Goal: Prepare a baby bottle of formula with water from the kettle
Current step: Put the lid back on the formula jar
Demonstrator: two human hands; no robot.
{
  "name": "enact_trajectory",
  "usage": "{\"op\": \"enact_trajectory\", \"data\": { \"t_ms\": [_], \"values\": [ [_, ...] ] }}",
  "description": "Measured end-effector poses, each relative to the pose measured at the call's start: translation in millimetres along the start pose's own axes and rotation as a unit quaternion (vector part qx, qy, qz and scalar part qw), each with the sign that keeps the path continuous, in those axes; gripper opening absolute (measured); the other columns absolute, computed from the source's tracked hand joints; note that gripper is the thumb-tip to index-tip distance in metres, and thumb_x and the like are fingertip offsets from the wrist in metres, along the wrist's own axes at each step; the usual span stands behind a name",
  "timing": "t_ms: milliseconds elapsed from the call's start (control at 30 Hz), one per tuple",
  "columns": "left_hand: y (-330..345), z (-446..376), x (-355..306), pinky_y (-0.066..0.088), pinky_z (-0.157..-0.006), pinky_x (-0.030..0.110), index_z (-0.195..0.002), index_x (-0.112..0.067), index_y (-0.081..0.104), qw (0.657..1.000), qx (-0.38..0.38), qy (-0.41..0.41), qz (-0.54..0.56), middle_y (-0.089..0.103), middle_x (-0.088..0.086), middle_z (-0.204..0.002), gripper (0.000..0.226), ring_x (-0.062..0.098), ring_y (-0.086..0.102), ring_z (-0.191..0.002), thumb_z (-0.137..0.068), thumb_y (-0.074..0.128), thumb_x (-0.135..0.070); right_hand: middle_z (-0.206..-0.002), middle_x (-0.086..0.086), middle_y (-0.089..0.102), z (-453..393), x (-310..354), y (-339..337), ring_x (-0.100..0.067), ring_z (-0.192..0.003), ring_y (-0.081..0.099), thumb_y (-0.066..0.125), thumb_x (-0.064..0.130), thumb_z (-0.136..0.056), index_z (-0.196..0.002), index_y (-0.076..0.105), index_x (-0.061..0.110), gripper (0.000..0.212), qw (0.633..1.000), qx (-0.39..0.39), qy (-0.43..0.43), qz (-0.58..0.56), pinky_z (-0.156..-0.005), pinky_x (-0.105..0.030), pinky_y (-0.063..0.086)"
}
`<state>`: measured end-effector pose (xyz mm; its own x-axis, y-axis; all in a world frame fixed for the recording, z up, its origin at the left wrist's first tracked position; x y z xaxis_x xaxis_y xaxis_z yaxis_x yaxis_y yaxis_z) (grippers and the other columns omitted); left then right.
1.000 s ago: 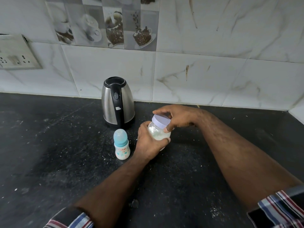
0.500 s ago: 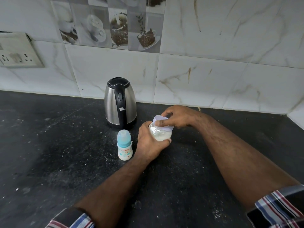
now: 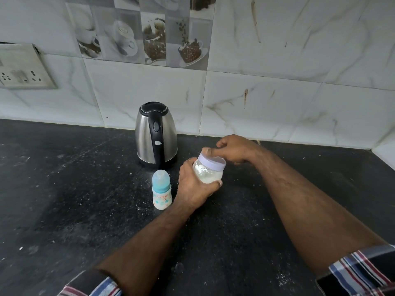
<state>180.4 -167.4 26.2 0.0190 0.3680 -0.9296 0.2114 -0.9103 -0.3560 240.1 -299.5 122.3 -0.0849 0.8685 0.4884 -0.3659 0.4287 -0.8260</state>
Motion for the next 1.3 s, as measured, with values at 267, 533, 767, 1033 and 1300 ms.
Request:
{"op": "enact_trajectory", "data": {
  "t_ms": [267, 533, 767, 1033, 1300],
  "values": [
    [-1.1, -1.2, -1.4, 0.047, -0.107, 0.038, -0.139, -0.026, 0.035, 1.000, -0.008, -0.004, -0.005, 0.039, -0.008, -0.130, 0.098, 0.014, 0.046, -0.125, -0.061, 0.092, -0.043, -0.096, -0.012, 0.071, 0.9, 11.4, -7.2, -0.024, -0.083, 0.067, 0.068, 0.073, -0.079, -0.100, 0.068, 0.009, 0.067, 0.994, -0.062, -0.015, 0.083, -0.073, -0.034, 0.051],
    [0.7, -1.6, -0.9, 0.045, -0.106, 0.036, -0.140, -0.023, 0.036, 1.000, -0.004, -0.008, -0.006, 0.039, -0.008, -0.131, 0.097, 0.015, 0.046, -0.126, -0.063, 0.091, -0.043, -0.145, -0.003, 0.058, 0.3, 10.3, 11.7, -0.017, -0.126, 0.058, 0.090, 0.031, -0.073, -0.148, 0.049, 0.022, 0.086, 0.994, 0.060, -0.035, -0.084, -0.108, -0.040, 0.048],
    [-3.0, -1.8, -5.0, 0.047, -0.103, 0.033, -0.142, -0.024, 0.035, 1.000, -0.008, -0.008, 0.012, 0.041, -0.006, -0.132, 0.097, 0.012, 0.047, -0.121, -0.065, 0.092, -0.039, -0.135, -0.003, 0.063, -1.8, 18.8, 0.1, -0.023, -0.120, 0.061, 0.065, 0.077, -0.076, -0.135, 0.059, 0.014, 0.087, 0.992, -0.080, -0.023, 0.090, -0.095, -0.037, 0.050],
    [2.0, 0.5, -6.7, 0.051, -0.093, 0.028, -0.138, -0.027, 0.033, 0.998, 0.025, -0.033, 0.056, 0.055, -0.009, -0.125, 0.090, 0.008, 0.058, -0.113, -0.070, 0.090, -0.039, -0.124, 0.008, 0.067, -1.6, 34.5, 17.3, -0.014, -0.113, 0.059, 0.056, 0.061, -0.087, -0.126, 0.066, 0.032, 0.049, 0.981, -0.067, -0.156, 0.099, -0.095, -0.039, 0.049],
    [10.2, 9.8, -16.2, 0.041, -0.077, 0.011, -0.139, -0.026, 0.035, 0.999, 0.012, -0.020, 0.026, 0.047, -0.015, -0.124, 0.090, 0.002, 0.054, -0.105, -0.070, 0.092, -0.033, -0.098, 0.000, 0.066, -5.7, 23.0, 21.2, -0.020, -0.090, 0.060, 0.046, 0.059, -0.089, -0.106, 0.070, 0.020, 0.049, 0.975, -0.161, -0.062, 0.139, -0.073, -0.035, 0.048]
  ]
}}
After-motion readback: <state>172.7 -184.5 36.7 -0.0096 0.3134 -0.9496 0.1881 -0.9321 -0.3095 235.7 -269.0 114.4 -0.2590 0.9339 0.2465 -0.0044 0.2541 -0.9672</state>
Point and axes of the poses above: each hand's wrist, its own z-axis away from the middle knuckle, its own y-axis out of the palm, x = y × z, the point moved 10 cm from there along -z, towards the middle knuckle
